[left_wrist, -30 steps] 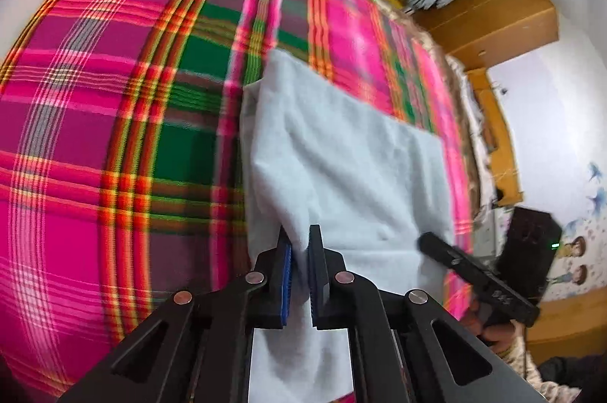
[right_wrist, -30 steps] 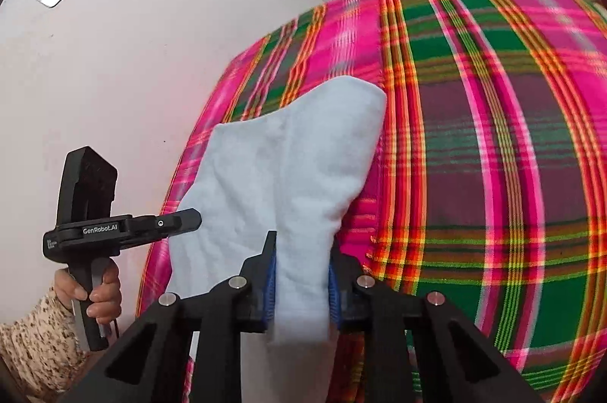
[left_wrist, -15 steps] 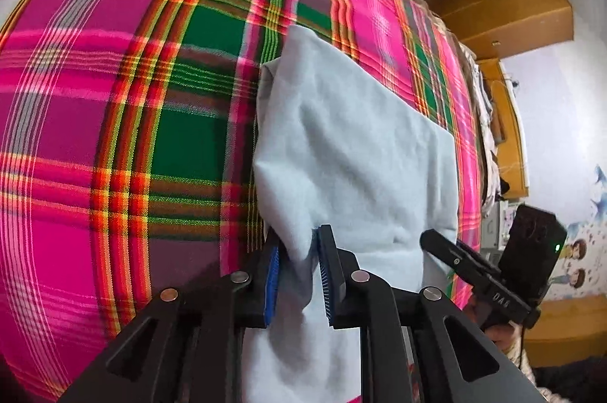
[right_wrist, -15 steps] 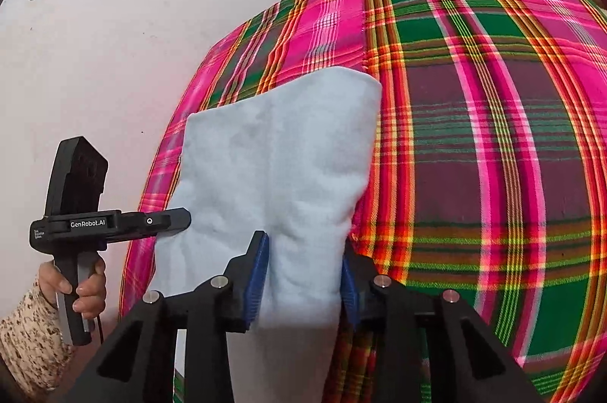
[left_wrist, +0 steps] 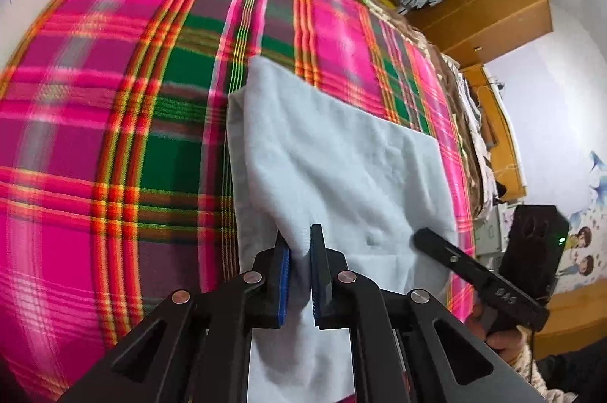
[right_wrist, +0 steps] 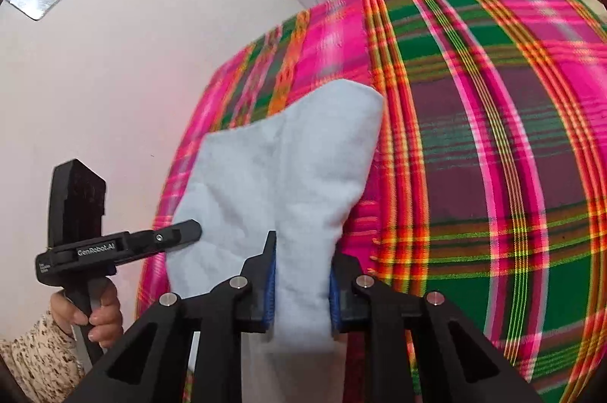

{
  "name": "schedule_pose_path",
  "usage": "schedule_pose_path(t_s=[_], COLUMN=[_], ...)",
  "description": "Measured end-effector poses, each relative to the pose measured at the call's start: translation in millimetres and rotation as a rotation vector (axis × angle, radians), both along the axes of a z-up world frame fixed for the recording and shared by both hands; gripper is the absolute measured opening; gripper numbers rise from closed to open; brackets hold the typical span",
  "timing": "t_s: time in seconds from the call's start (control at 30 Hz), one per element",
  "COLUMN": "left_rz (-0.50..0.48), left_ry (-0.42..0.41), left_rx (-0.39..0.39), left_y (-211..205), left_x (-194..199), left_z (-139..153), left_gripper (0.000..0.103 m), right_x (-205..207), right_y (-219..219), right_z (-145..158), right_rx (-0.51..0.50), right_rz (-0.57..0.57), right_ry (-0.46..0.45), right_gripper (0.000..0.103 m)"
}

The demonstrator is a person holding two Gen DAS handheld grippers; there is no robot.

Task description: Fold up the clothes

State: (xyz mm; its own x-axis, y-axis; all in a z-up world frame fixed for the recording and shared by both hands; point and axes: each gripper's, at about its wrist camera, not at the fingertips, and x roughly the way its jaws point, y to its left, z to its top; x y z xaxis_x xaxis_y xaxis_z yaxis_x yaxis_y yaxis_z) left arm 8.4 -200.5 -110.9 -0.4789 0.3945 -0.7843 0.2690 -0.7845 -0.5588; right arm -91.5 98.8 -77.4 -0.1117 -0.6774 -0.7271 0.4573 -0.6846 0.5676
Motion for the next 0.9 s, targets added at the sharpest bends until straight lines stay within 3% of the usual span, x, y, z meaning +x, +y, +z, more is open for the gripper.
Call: schedule_pose_path(t_s=[0.17,0.43,0.53,0.57,0.67,0.8,0.9], left_rz=[-0.018,-0.053,-0.061,-0.06,-0.045,-0.049,-0.048], left_ry=[0.018,-0.085,-0.122,-0.138,-0.149,-0.145,-0.148], left_rx=[0.014,-0.05,-0.061,-0.063,-0.054,-0.039,-0.044], left_y=[-1,4,1,-1,-7,-14,-16], left_x=[5,-6,0,2,8,28,41], left_z=[10,-6,-7,-8,-5,3,8], left_gripper=[0.009,0.014,0.03,0.03,0.032,0.034,0.039], right_x=[5,10,8,8,14,48,87], right_y=[1,4,4,1,3,-2,-21], right_z=[8,10,3,1,10,45,52], right_rx=[0.006,0.024,0.038,0.05,0.149,0.255,0.247], right_rz=[-0.004,-0.022,-0.034,-0.042,-0.047,0.033,0.247], right_ry=[0.017,0.027,0.021,0.018,0.109,0.35,0.409], right_gripper=[0.022,0.022,0.024,0.028,0.037,0.042,0.042])
